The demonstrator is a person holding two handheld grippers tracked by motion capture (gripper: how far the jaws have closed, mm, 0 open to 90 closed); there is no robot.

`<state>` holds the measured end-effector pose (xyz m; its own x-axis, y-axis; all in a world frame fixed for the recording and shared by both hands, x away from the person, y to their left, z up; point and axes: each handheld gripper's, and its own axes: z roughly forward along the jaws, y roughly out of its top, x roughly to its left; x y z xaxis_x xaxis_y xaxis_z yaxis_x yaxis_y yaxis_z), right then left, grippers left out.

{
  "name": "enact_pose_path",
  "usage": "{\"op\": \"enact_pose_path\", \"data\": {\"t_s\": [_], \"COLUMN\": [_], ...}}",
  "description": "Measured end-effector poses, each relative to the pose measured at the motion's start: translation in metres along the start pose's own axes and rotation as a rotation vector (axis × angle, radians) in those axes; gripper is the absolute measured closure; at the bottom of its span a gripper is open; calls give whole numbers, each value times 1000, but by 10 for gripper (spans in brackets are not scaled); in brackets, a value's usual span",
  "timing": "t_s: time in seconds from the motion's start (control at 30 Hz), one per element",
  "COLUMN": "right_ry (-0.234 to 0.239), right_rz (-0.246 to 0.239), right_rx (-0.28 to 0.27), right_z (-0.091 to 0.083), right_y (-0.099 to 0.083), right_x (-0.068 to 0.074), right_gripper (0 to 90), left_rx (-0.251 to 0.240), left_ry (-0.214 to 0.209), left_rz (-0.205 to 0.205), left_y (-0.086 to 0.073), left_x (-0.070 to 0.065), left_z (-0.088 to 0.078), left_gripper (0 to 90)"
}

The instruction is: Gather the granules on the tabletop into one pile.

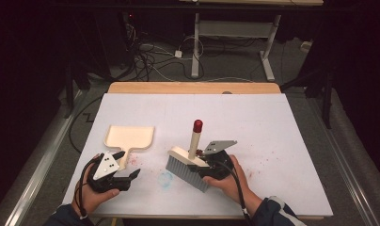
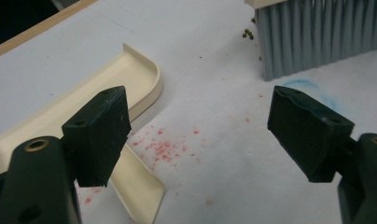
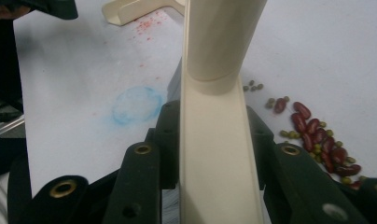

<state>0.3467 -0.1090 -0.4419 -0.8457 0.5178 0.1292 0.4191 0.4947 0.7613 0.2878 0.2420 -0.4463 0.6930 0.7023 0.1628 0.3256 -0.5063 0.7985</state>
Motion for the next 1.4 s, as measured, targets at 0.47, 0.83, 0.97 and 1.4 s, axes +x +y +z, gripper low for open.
{"op": "enact_pose_path", "data": {"t_s": [0.47,0.83,0.97,1.4], "right_ry": [-39,145,198,275], "right_rz": [-56,-335,-370,-355], "right_rx": [-16,32,66,29], "right_z": [-26,-81,-91,-61], "right_y": [9,-16,-36,-33], "right_x": [-16,-3,-16,-71], "right_gripper": [677,676,676,670], "left_rx": [31,36,44,55], "left_ry": [-15,-15,-24,-31], "left_rz": [32,49,42,56], "left_y": [1,0,1,3], "left_x": [-5,-6,-7,-8], "left_z": [5,6,8,15], "left_gripper": [204,204,204,204]}}
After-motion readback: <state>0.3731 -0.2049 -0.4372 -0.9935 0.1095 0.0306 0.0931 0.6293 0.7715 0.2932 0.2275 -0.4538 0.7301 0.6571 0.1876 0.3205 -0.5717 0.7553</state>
